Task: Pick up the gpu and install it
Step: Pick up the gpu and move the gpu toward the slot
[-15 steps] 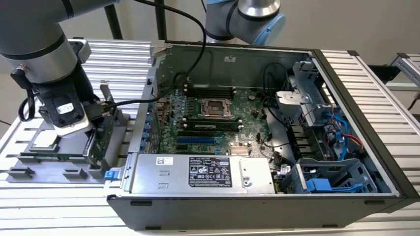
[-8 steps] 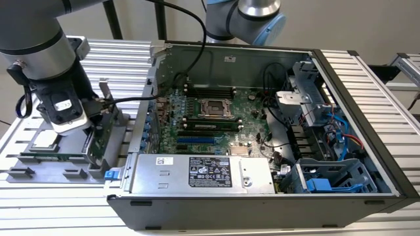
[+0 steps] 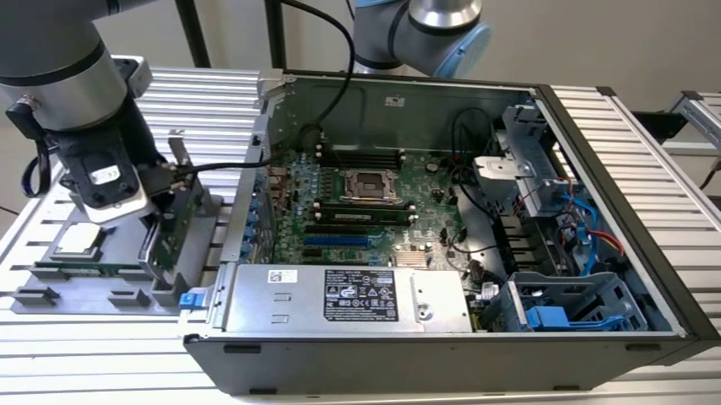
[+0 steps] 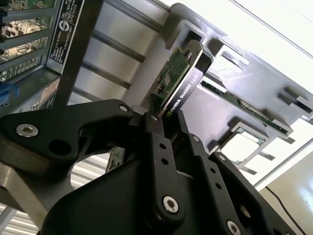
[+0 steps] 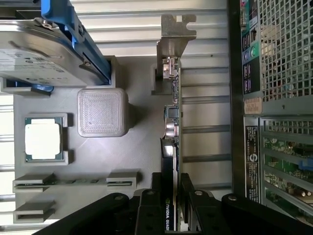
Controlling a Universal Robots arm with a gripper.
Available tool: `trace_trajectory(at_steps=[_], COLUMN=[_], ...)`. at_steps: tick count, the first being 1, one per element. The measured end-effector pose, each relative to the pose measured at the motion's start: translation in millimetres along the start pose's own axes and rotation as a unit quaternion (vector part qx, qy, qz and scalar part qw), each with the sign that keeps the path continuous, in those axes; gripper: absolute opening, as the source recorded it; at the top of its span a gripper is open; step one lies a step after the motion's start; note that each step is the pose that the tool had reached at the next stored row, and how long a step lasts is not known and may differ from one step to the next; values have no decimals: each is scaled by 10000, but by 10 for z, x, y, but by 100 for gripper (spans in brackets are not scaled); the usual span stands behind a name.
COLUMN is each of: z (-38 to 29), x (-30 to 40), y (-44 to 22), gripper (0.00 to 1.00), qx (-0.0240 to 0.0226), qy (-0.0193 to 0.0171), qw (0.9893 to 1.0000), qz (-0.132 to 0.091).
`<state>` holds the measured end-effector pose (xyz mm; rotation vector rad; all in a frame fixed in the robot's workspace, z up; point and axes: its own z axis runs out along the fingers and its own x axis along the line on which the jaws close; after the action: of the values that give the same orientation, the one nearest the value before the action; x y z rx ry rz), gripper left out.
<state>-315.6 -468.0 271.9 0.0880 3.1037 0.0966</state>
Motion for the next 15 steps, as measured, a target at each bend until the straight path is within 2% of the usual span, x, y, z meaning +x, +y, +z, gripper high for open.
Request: trace_trajectory(at_steps=[8,15], z=[-61,-76], x=[-1,-3], y=[4,5], gripper=[0,0], qx=[0,0], qy=[0,0], qw=[10000,10000], qz=[1,0])
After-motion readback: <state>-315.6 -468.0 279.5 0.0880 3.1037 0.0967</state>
